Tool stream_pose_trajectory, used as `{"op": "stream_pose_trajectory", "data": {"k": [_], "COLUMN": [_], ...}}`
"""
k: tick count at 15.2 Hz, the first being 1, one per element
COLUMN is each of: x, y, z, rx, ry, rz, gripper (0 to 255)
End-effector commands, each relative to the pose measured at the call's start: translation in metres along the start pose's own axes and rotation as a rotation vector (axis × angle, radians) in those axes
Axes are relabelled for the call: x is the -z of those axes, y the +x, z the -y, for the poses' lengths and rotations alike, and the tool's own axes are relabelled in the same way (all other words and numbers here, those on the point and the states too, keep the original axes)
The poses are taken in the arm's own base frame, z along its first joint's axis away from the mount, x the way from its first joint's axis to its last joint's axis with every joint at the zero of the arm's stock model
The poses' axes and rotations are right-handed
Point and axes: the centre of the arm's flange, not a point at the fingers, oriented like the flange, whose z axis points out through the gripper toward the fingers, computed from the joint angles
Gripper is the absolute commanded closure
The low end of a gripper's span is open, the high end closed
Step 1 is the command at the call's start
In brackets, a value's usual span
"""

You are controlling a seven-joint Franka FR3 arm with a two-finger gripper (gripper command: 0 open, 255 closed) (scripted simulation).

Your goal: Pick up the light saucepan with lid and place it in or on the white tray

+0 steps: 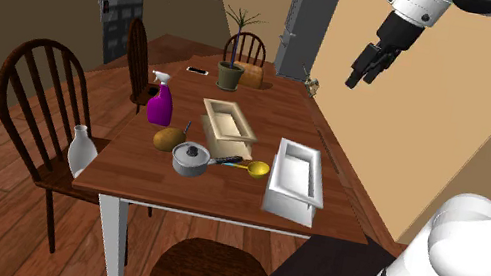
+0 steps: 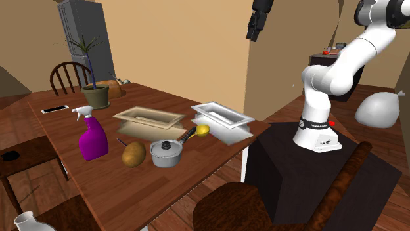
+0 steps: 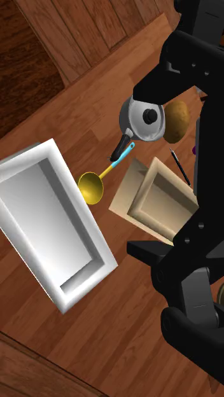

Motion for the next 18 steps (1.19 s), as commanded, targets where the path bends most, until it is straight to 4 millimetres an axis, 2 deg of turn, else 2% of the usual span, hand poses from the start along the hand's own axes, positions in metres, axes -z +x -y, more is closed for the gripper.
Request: {"op": "stream_pose_trajectory", "data": {"k": [1, 9, 18], "x": [0.000, -0.085, -0.184], "y": [0.000, 0.067, 0.134], "z": [0.000, 0.015, 0.045], "rx": [0.000, 0.175, 0.372], "ry": [0.000, 0.005, 0.011], "rz": [0.000, 0.043, 0.091], "gripper": [0, 0, 0]}}
